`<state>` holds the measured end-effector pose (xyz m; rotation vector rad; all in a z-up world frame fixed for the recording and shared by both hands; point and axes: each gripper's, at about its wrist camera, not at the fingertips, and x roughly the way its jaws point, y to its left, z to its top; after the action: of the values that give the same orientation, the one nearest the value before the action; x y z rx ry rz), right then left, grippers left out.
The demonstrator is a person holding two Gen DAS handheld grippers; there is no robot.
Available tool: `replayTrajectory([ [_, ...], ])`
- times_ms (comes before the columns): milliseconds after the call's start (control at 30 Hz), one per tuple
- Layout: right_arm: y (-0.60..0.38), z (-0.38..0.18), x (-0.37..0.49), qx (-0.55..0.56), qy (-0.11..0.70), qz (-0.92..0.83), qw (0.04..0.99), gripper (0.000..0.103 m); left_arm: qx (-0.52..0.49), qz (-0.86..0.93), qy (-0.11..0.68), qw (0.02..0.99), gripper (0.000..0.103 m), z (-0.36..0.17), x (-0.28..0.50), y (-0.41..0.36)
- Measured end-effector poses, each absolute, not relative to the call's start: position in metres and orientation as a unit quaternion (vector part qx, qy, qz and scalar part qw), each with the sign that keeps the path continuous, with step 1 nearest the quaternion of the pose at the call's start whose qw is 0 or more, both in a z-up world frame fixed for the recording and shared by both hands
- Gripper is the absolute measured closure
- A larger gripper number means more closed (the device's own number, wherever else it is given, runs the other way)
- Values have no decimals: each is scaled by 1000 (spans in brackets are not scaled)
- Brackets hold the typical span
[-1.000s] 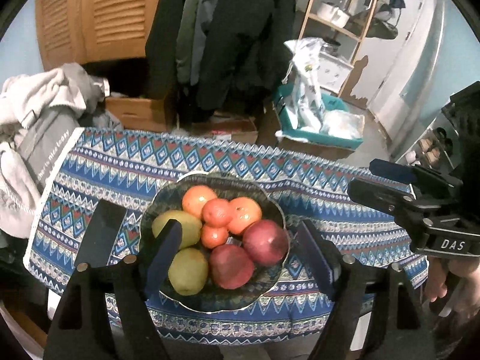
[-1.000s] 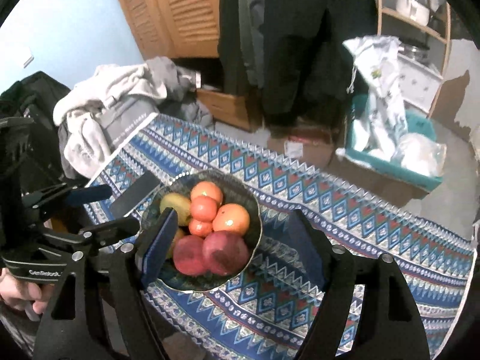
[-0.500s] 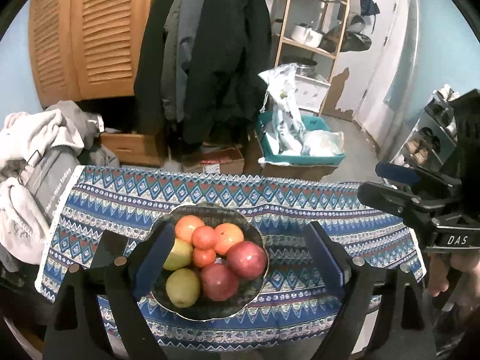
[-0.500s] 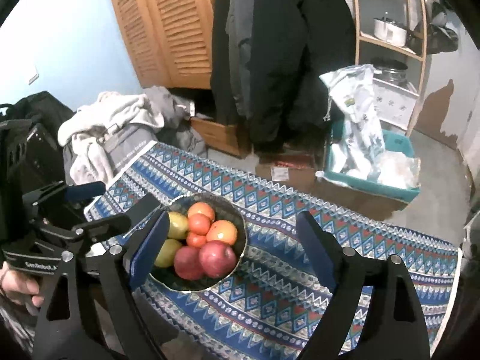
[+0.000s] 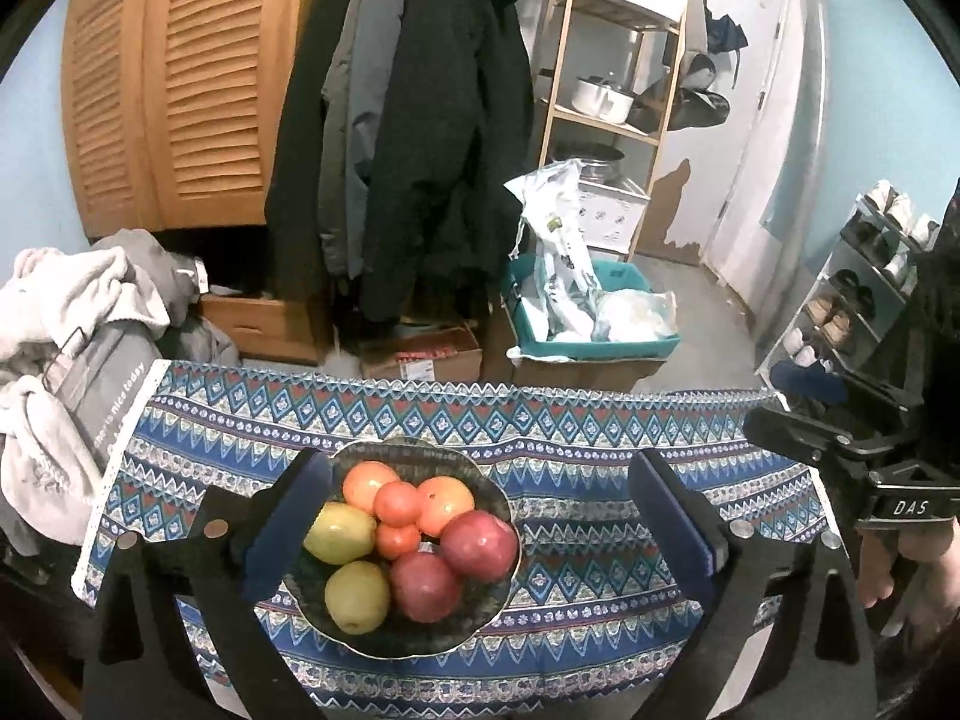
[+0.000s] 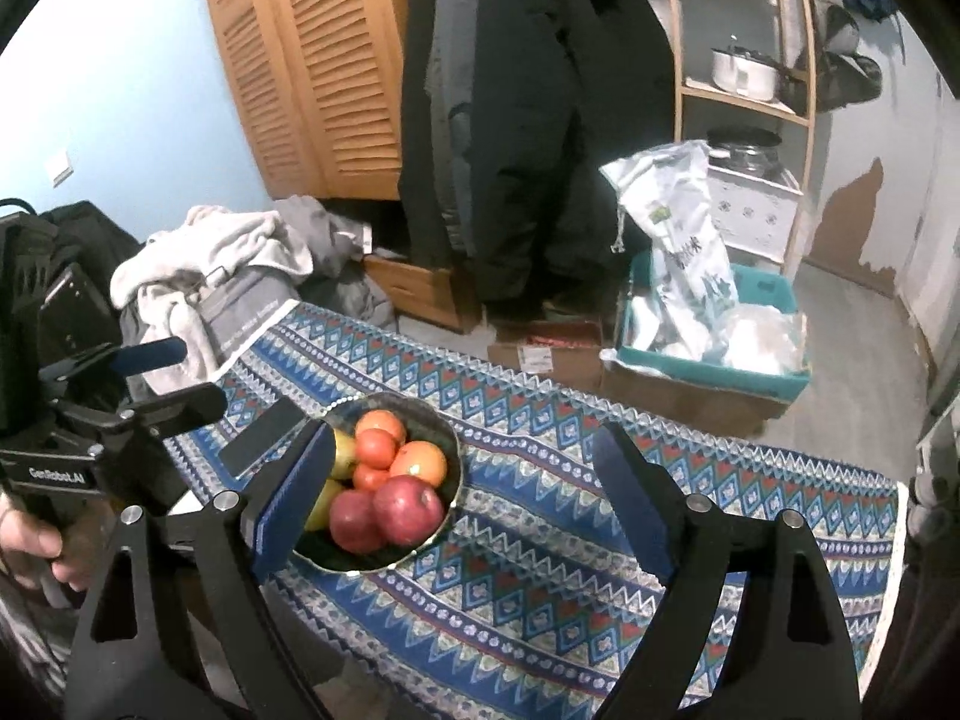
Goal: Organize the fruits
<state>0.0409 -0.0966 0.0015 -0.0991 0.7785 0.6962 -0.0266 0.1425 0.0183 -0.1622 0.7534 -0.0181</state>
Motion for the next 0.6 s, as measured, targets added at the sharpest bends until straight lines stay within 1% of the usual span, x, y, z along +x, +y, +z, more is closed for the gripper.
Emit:
replayTrajectory([
  [233, -100, -3, 41, -43, 378, 331, 864, 16, -77, -15, 371, 925, 3, 19, -27, 134],
  [600, -98, 3, 35, -52, 364, 334, 868, 16, -75, -18, 361, 929, 3, 25, -30, 128],
])
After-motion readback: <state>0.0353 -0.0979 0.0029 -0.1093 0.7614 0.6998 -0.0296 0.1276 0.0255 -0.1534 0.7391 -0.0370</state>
